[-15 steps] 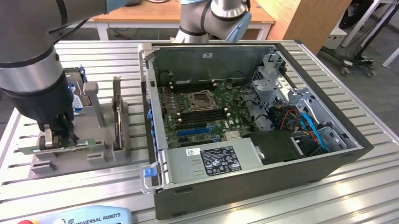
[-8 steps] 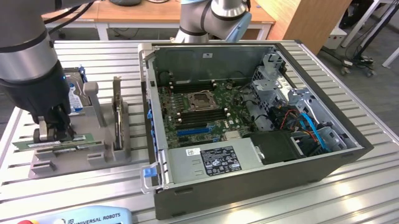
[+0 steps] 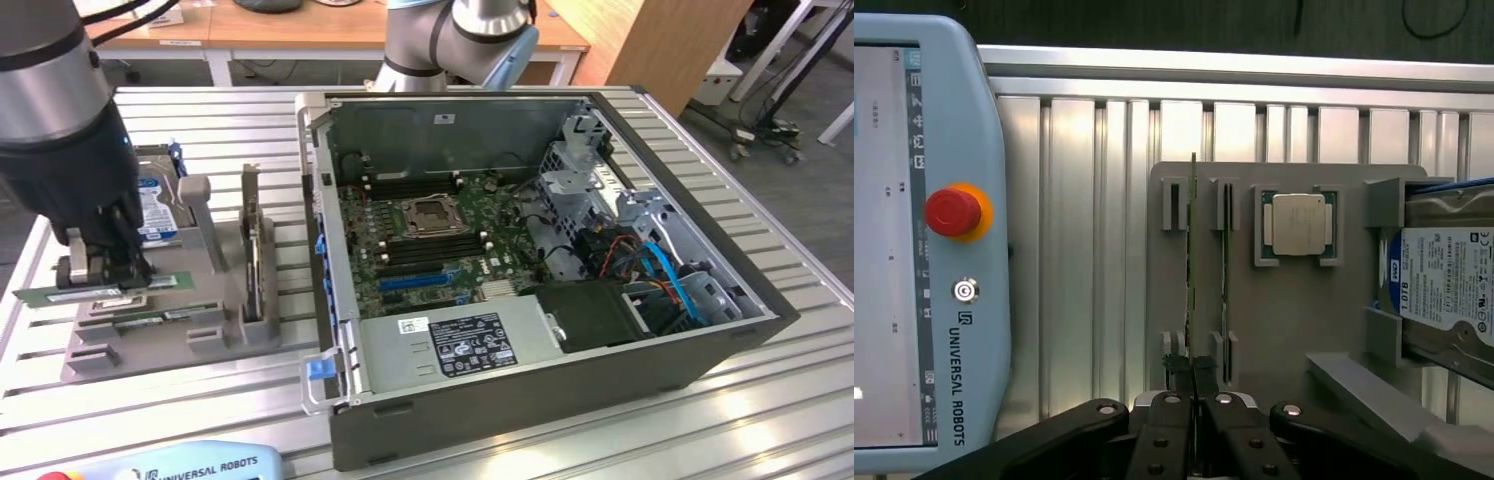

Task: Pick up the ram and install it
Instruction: 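Pick up the ram and move it above insertion slot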

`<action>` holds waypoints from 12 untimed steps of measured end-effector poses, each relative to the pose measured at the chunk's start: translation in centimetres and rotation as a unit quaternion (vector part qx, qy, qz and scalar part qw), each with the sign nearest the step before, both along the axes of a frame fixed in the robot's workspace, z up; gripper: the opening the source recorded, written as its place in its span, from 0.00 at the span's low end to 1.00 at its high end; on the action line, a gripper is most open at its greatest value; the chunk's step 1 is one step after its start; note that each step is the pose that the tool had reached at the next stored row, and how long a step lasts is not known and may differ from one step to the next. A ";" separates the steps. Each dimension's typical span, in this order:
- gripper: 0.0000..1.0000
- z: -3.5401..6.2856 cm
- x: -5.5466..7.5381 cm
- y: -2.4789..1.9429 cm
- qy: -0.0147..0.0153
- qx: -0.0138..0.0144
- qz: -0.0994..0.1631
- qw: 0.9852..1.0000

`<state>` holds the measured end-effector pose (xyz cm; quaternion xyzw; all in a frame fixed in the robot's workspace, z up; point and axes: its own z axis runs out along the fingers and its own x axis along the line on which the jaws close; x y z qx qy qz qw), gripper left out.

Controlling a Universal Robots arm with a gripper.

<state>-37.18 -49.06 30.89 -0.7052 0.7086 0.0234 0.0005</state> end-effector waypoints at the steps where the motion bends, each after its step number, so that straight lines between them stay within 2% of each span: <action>1: 0.11 0.26 0.0 0.00 0.000 0.000 0.000 1.000; 12: 0.11 3.47 0.0 0.00 0.000 0.002 0.000 1.000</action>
